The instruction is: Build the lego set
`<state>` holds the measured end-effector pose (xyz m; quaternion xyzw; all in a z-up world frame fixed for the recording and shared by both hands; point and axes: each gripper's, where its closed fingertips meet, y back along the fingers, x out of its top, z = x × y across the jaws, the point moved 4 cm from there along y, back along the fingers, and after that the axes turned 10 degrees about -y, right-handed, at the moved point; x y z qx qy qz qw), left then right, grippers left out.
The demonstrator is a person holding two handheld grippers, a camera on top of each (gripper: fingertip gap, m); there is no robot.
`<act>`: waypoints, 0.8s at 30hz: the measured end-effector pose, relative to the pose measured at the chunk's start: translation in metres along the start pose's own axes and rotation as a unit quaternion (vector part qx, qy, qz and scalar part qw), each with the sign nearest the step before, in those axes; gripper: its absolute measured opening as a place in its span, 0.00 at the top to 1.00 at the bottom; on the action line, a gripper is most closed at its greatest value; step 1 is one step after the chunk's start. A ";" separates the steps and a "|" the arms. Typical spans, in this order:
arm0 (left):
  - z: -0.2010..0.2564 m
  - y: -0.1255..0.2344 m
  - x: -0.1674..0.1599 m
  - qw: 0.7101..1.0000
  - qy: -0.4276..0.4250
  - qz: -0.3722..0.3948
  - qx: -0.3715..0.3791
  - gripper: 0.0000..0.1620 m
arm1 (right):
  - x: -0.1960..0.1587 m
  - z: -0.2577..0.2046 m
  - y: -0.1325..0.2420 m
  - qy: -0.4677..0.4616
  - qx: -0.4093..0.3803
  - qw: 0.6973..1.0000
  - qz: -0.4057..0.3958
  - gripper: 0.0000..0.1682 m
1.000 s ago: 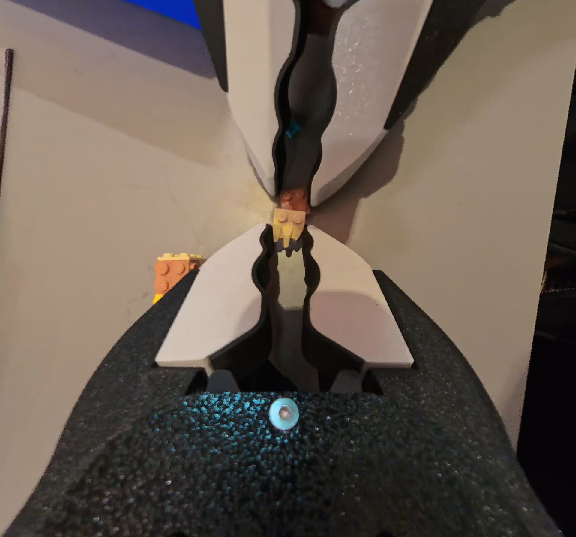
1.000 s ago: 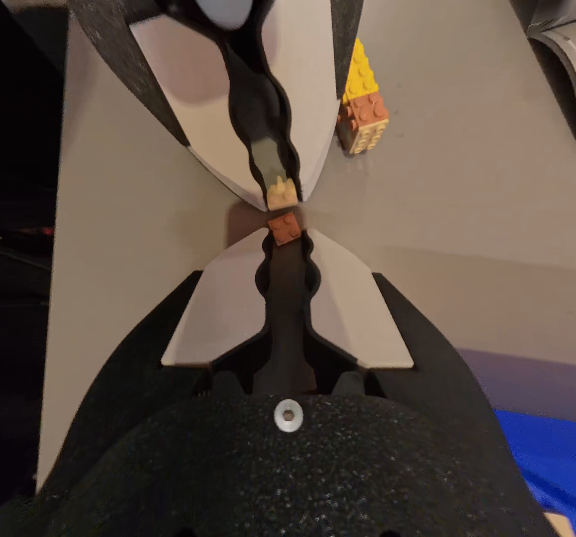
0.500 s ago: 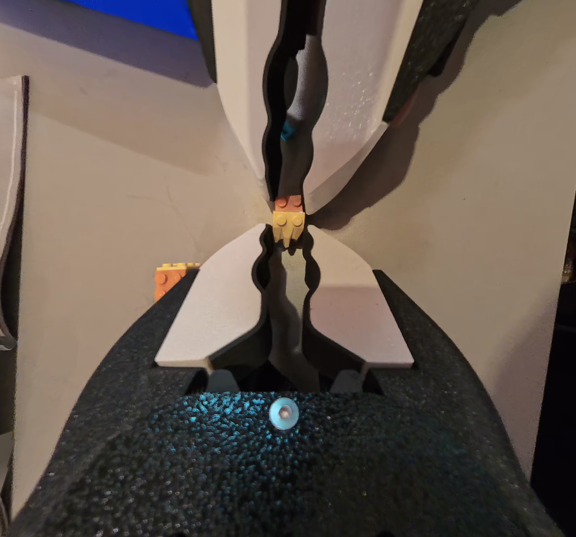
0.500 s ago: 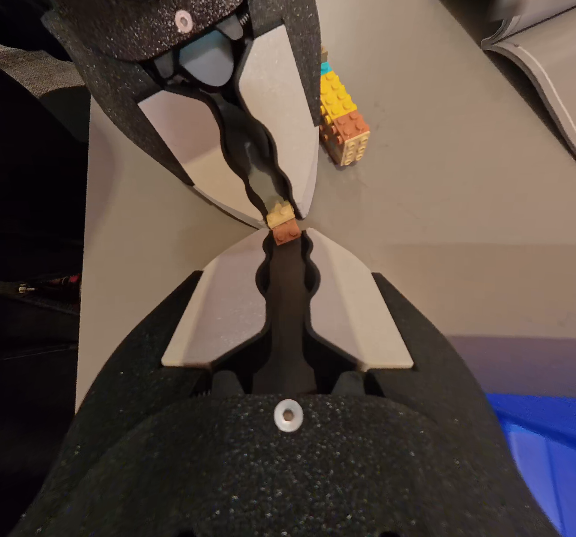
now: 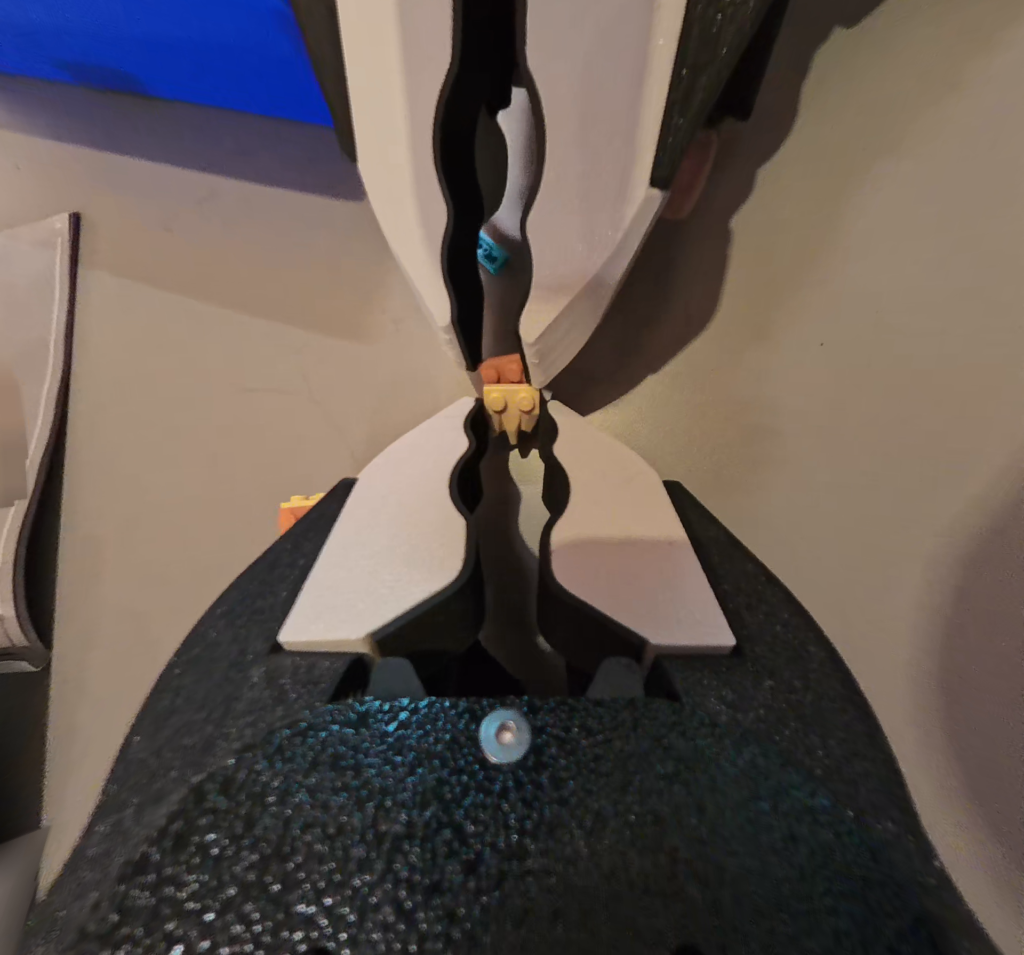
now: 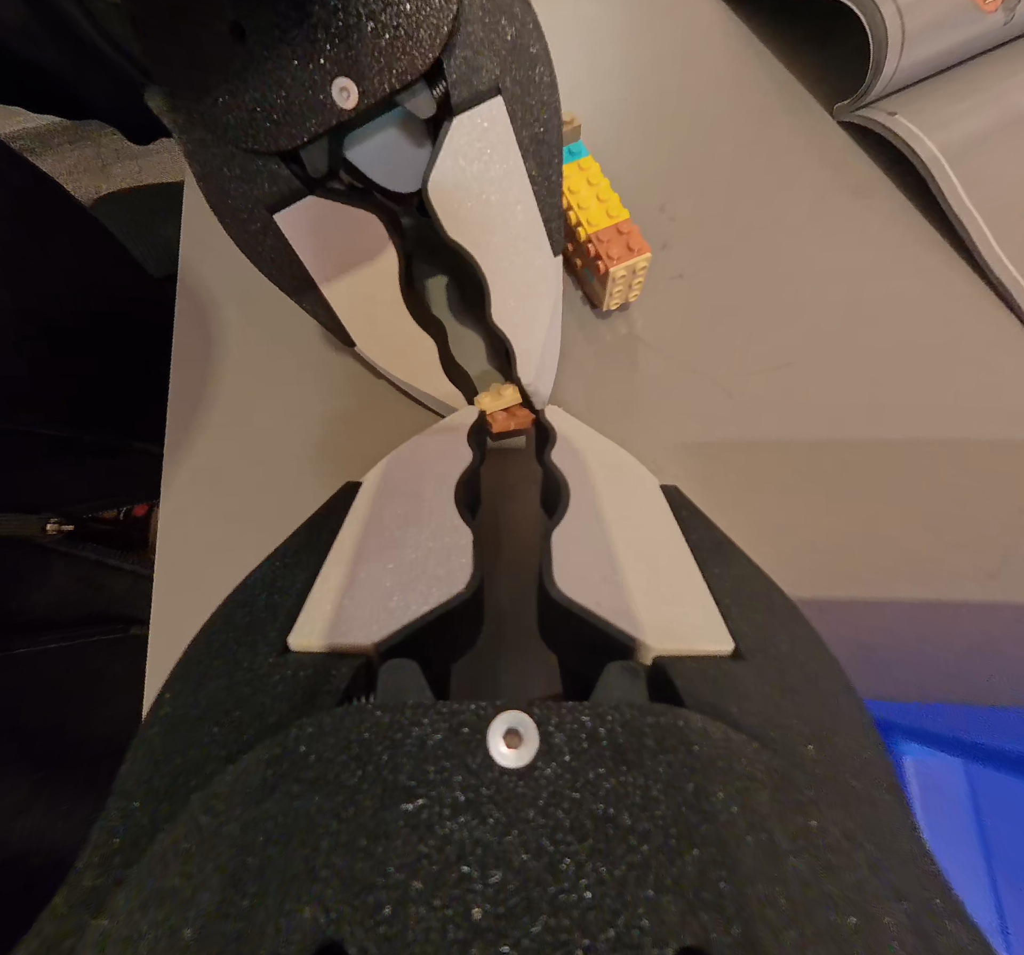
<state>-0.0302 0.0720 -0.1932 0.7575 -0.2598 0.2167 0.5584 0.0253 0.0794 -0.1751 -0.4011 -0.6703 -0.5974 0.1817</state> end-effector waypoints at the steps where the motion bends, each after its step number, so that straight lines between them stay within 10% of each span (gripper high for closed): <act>1: 0.000 0.000 0.000 1.000 0.003 0.002 -0.002 0.90 | 0.000 0.000 0.000 0.001 0.001 1.000 0.003 0.90; 24: 0.002 0.026 0.016 0.969 0.138 0.186 -0.082 0.90 | 0.022 -0.016 0.021 0.016 0.041 0.987 0.154 0.91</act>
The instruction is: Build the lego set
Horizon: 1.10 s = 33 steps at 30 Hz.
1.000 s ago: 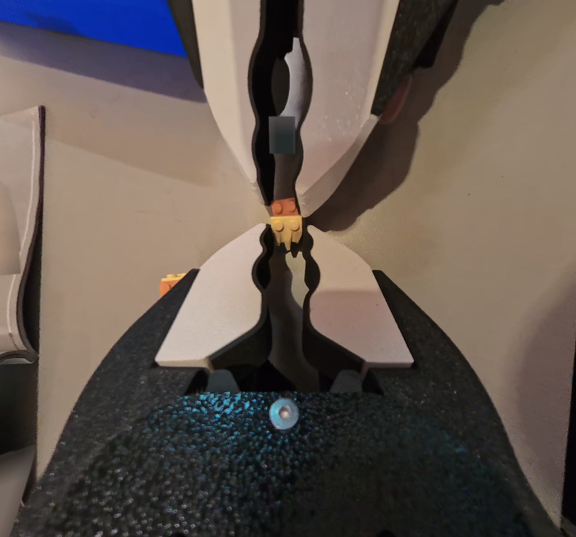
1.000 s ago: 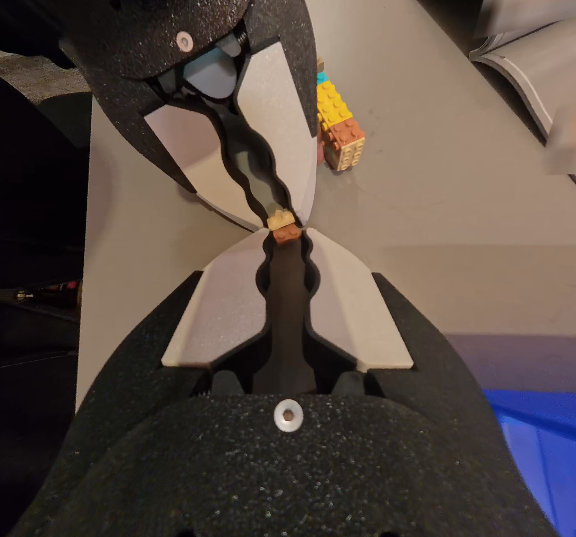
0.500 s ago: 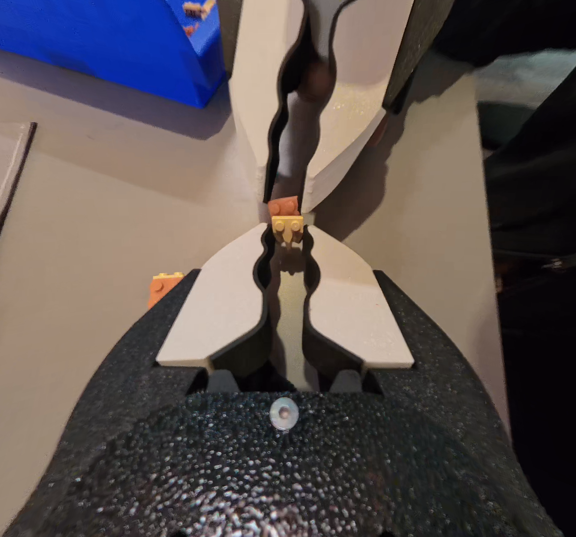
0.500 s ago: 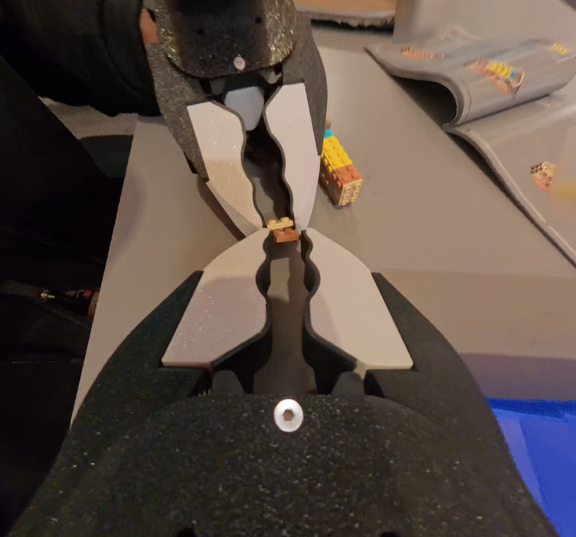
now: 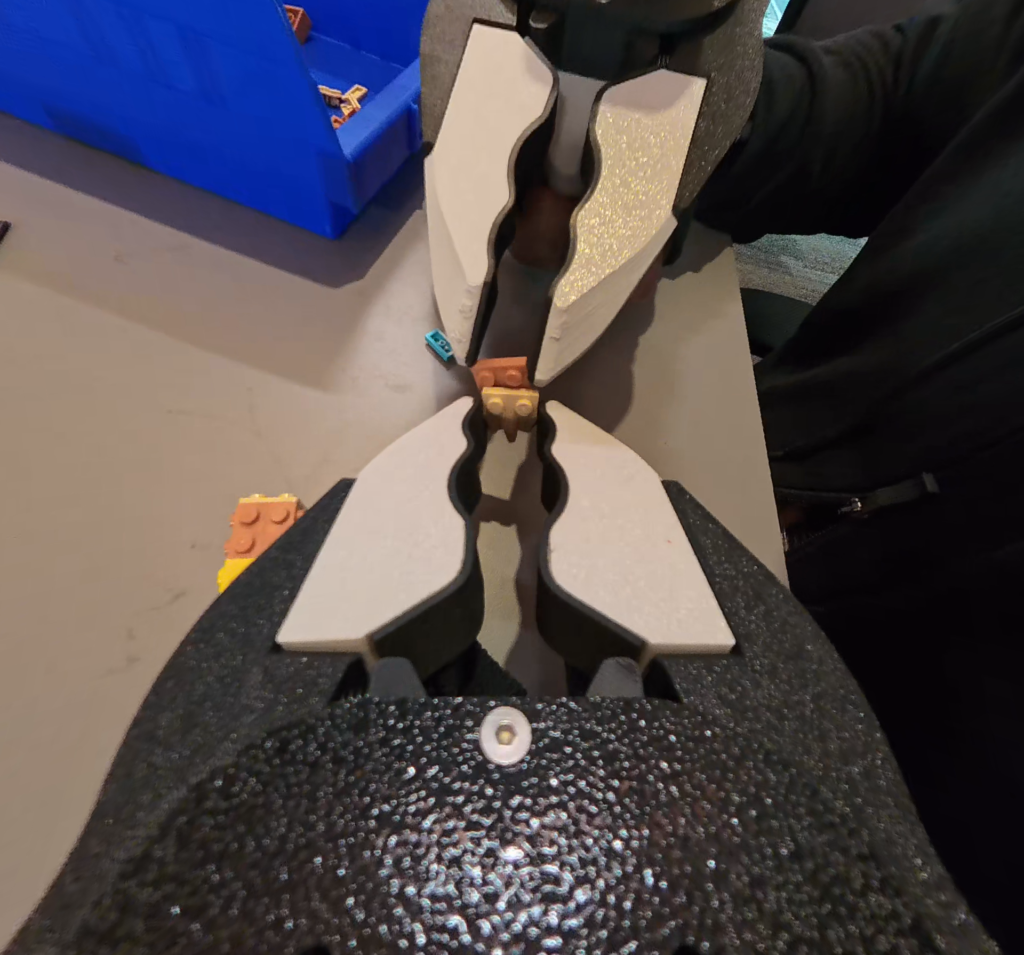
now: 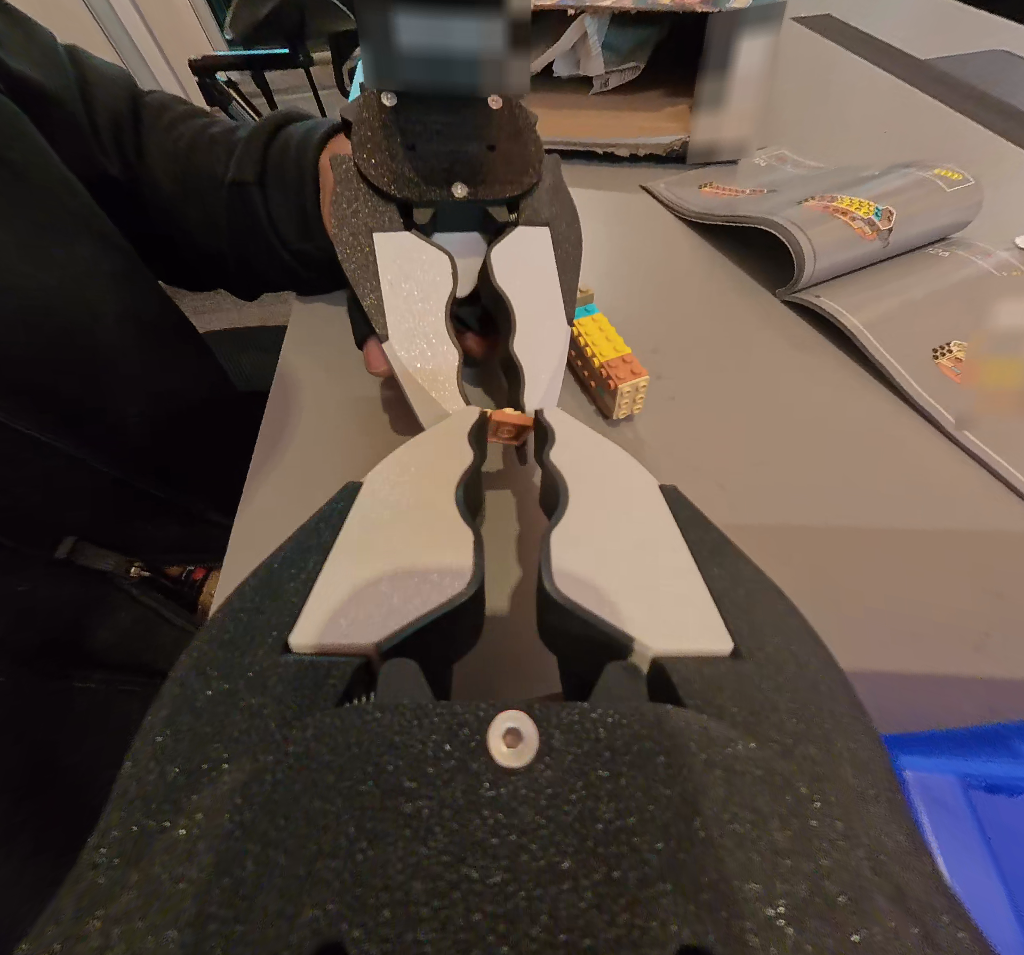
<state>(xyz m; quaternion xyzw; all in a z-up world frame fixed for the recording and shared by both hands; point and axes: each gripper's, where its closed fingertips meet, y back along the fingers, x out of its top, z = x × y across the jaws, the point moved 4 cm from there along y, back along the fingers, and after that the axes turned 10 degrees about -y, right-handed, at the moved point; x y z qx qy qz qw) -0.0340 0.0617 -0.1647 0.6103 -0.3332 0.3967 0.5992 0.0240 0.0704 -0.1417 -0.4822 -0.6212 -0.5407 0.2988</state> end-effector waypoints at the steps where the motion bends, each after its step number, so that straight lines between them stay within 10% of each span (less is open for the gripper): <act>1: 0.000 0.000 0.001 1.000 0.000 0.003 -0.001 0.90 | 0.001 0.000 0.000 -0.003 0.002 1.000 0.005 0.91; 33: 0.033 0.008 0.028 0.972 0.039 0.122 -0.197 0.90 | 0.015 -0.034 0.018 0.099 0.136 0.980 0.102 0.90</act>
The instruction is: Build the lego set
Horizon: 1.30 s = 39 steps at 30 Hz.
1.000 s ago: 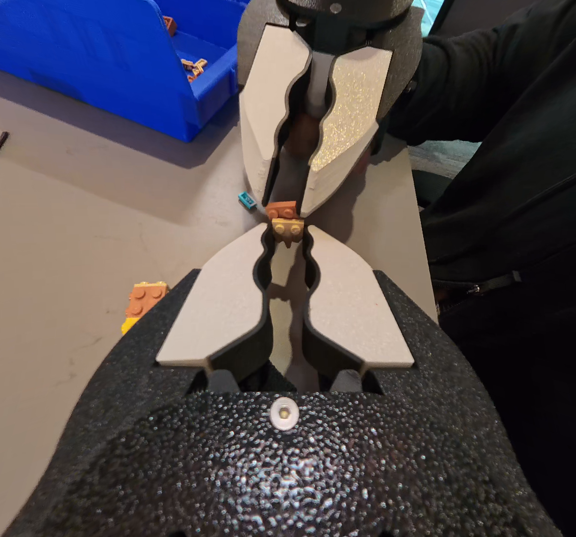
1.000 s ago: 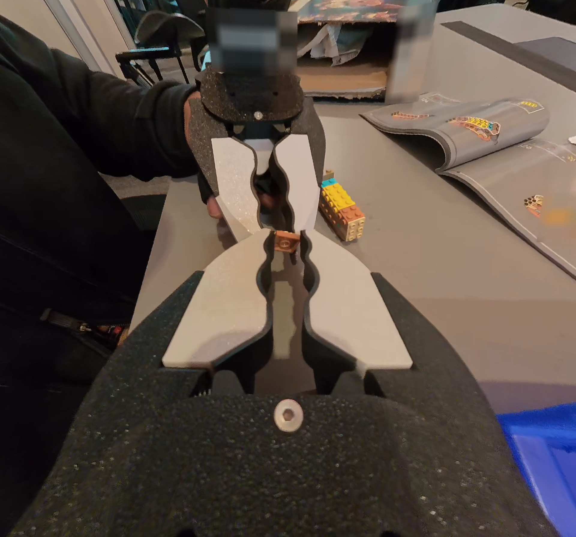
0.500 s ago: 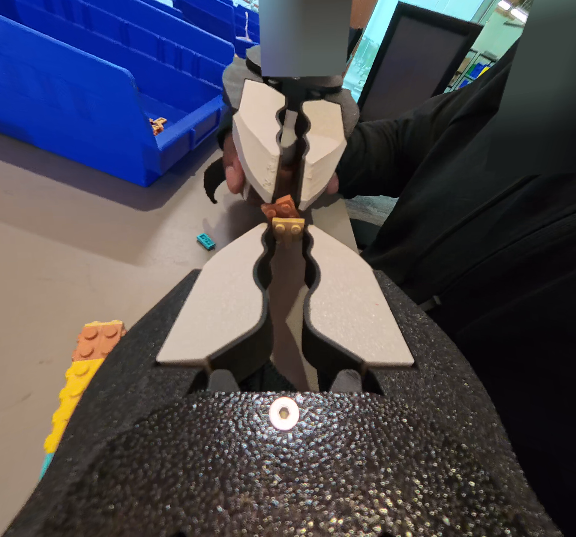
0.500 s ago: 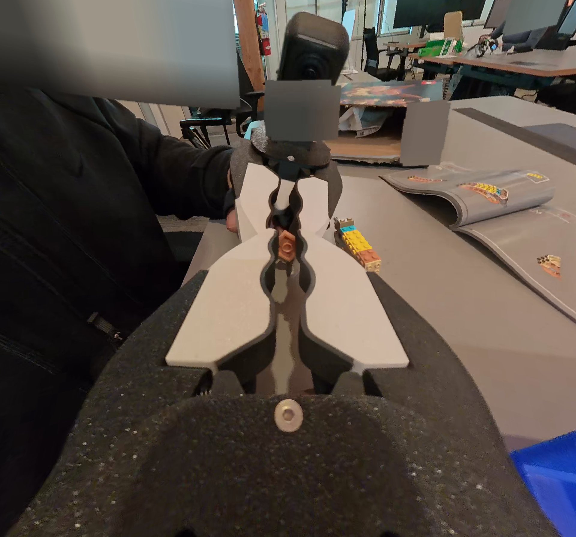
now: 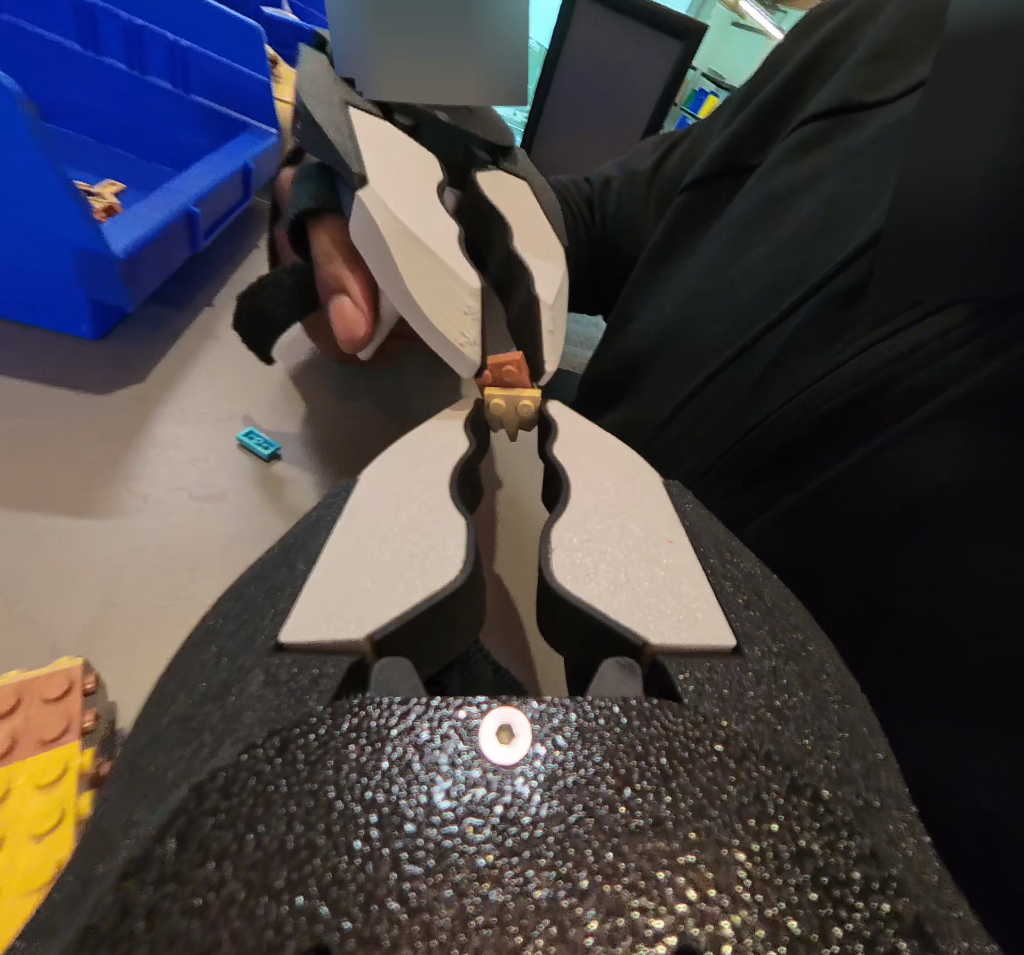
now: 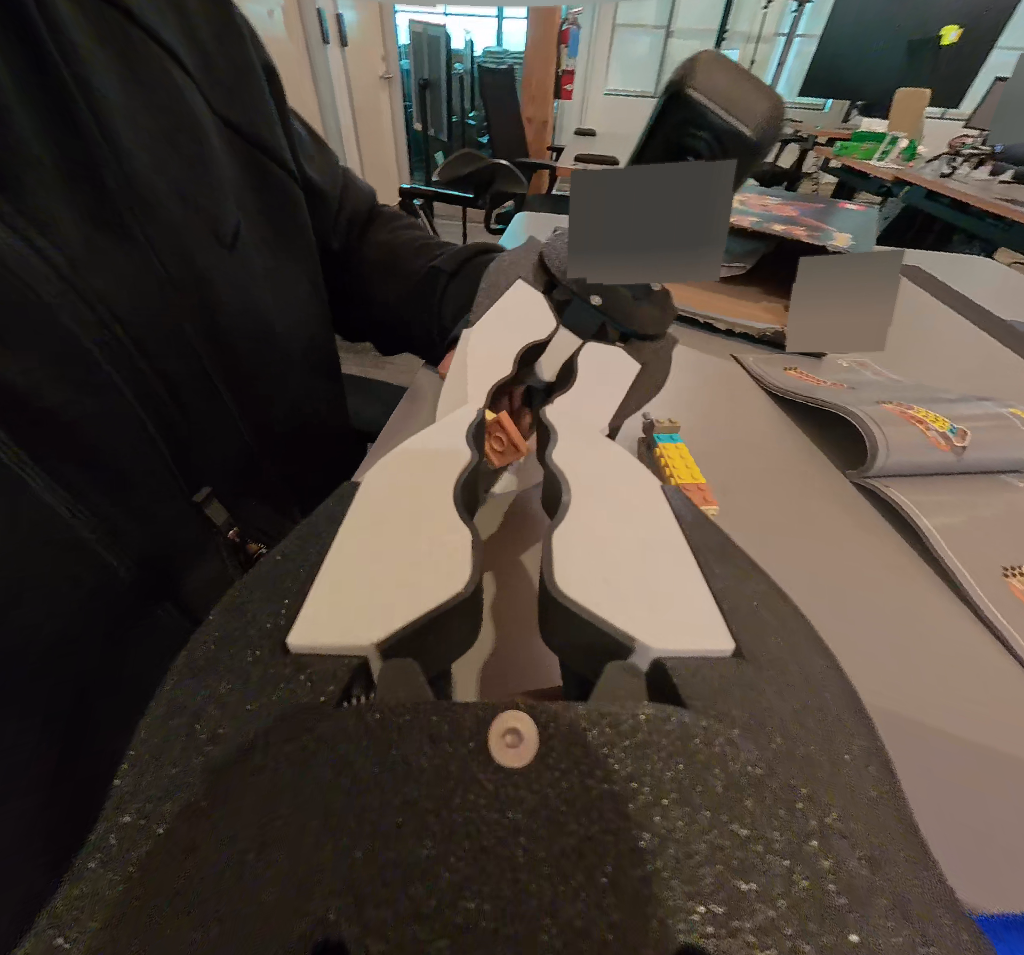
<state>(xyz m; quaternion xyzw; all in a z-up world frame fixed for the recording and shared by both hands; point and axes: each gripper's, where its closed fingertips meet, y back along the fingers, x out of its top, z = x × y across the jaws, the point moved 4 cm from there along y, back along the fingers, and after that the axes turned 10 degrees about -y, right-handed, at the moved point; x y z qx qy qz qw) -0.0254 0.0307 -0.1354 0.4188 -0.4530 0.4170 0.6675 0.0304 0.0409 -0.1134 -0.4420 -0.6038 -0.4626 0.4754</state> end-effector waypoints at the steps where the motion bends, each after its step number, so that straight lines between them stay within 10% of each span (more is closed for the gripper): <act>1: 0.002 -0.001 0.000 1.000 0.004 -0.003 -0.015 0.90 | 0.000 -0.002 0.000 0.003 0.010 1.000 -0.005 0.90; 39: 0.011 -0.006 -0.006 0.986 0.075 -0.068 -0.133 0.91 | -0.010 -0.015 -0.007 -0.005 0.054 0.996 -0.069 0.96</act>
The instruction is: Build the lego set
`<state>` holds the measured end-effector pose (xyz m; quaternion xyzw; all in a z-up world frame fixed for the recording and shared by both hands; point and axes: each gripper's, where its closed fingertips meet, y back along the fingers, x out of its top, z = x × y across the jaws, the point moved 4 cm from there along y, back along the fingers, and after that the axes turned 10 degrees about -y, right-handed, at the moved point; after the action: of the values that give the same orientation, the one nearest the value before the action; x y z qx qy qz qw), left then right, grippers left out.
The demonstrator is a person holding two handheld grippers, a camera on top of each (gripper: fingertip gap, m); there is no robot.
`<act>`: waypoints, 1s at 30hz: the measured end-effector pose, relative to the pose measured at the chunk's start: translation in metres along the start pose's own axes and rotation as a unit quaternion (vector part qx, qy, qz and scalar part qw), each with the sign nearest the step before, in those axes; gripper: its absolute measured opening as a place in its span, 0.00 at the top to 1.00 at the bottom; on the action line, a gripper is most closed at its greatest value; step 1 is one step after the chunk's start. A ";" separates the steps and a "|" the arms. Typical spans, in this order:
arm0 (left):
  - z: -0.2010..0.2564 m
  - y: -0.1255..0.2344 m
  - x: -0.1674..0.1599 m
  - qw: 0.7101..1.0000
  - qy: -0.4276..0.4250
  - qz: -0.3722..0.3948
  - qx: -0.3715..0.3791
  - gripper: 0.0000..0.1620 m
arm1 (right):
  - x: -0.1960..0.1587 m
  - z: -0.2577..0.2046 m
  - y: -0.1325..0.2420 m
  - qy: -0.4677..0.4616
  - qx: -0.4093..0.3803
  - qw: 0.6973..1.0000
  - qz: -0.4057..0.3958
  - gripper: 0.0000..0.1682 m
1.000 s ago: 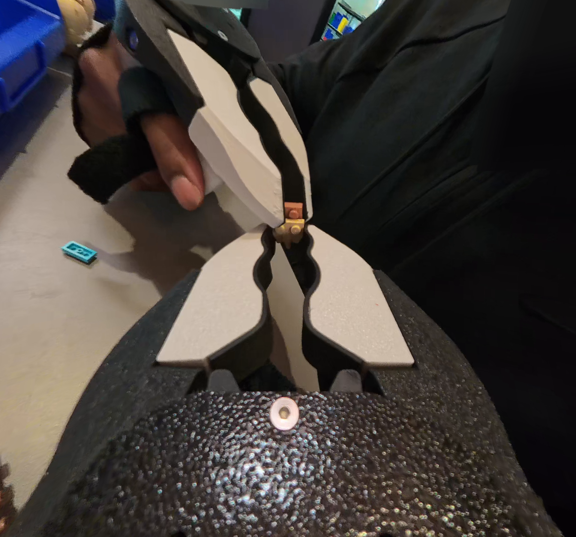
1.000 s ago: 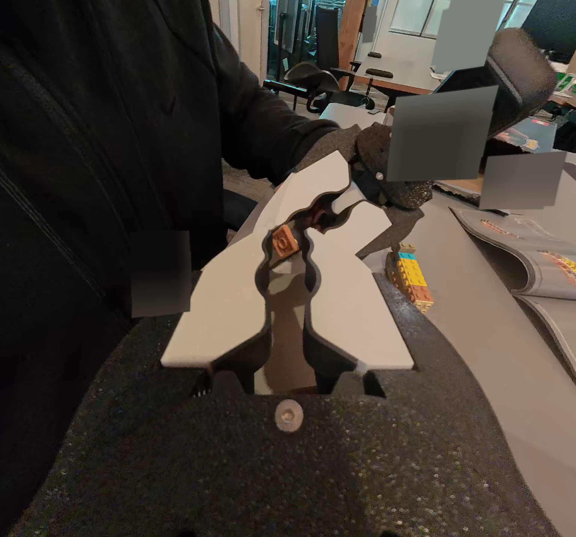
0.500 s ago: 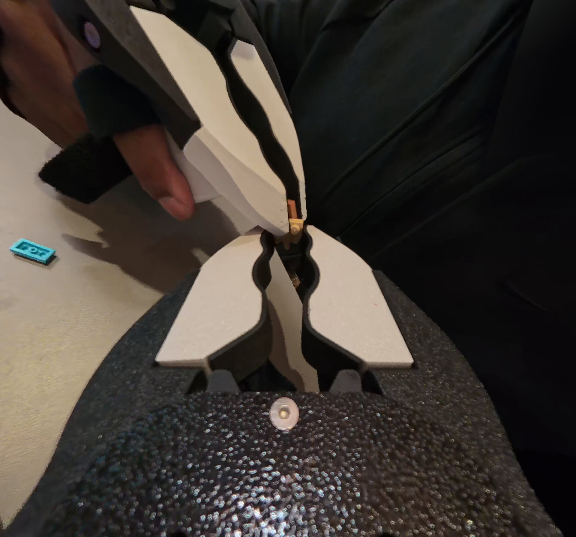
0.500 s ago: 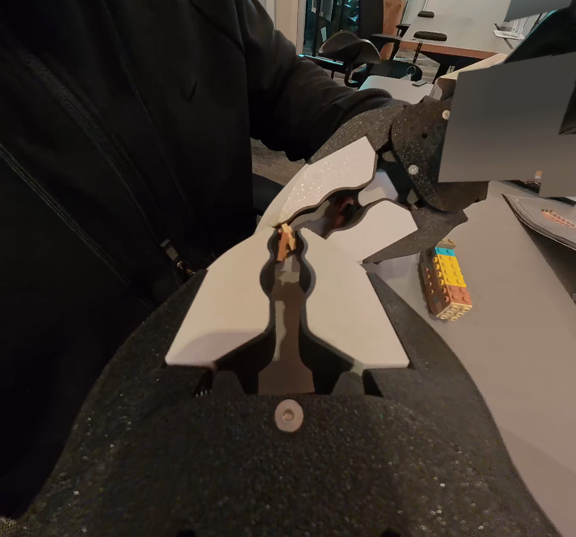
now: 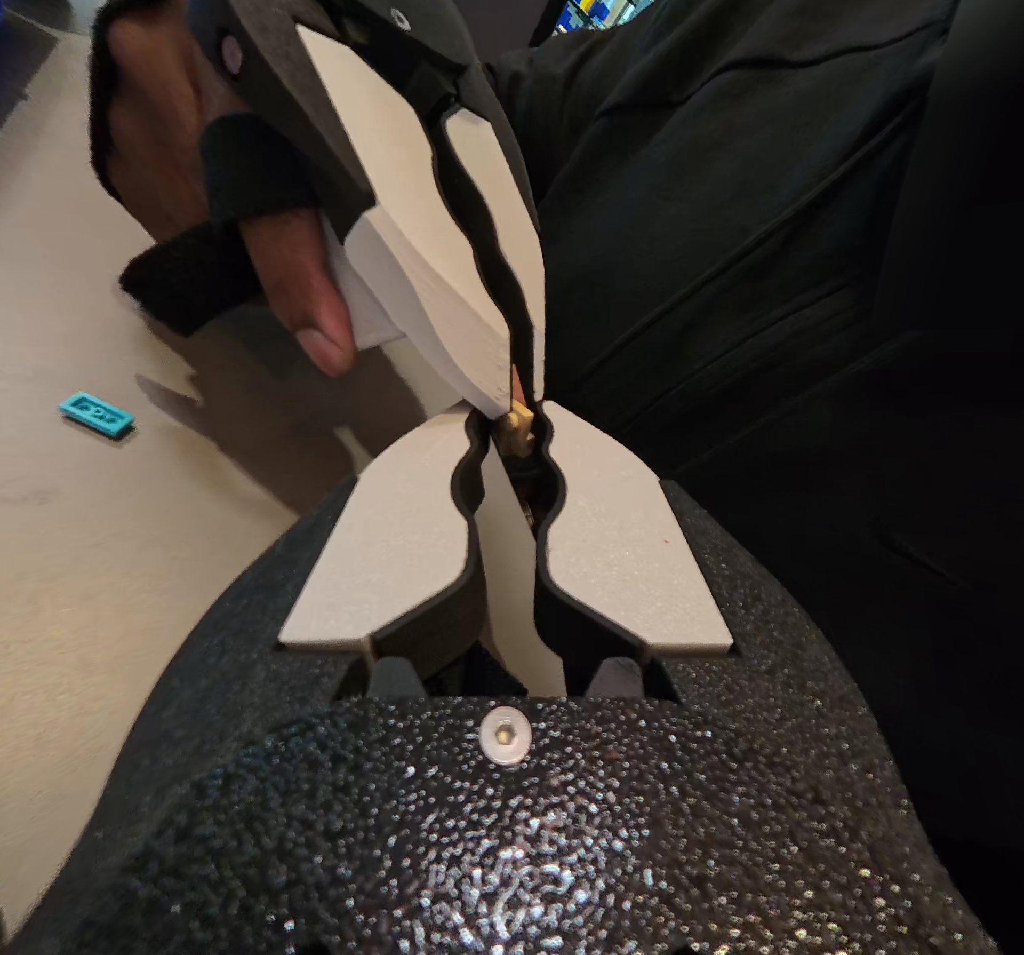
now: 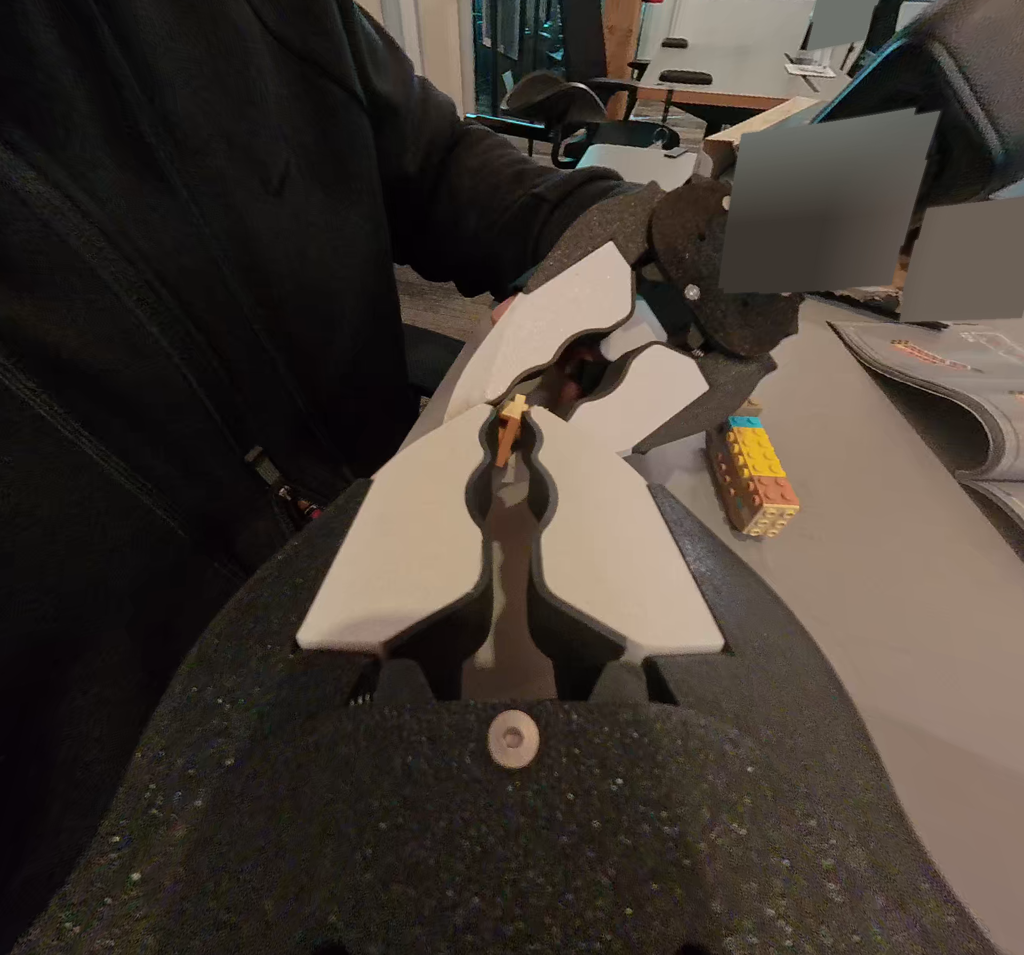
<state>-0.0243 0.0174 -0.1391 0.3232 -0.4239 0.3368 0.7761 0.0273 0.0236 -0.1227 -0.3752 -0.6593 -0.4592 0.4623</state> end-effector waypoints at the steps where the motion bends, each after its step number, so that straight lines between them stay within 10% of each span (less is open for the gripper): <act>1: -0.001 0.001 0.000 1.000 0.003 0.003 0.006 0.91 | 0.000 0.002 0.000 -0.002 -0.007 1.000 0.001 0.96; 17: -0.011 0.031 0.017 0.960 -0.057 0.139 0.237 0.90 | 0.011 0.024 0.020 -0.229 -0.072 0.954 0.182 0.96; 30: -0.016 0.027 0.011 0.957 -0.026 0.145 0.250 0.96 | 0.003 0.025 0.015 -0.159 -0.142 0.968 0.136 0.96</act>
<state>-0.0343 0.0483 -0.1309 0.4506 -0.3885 0.5328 0.6018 0.0337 0.0521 -0.1201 -0.5913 -0.5949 -0.4154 0.3520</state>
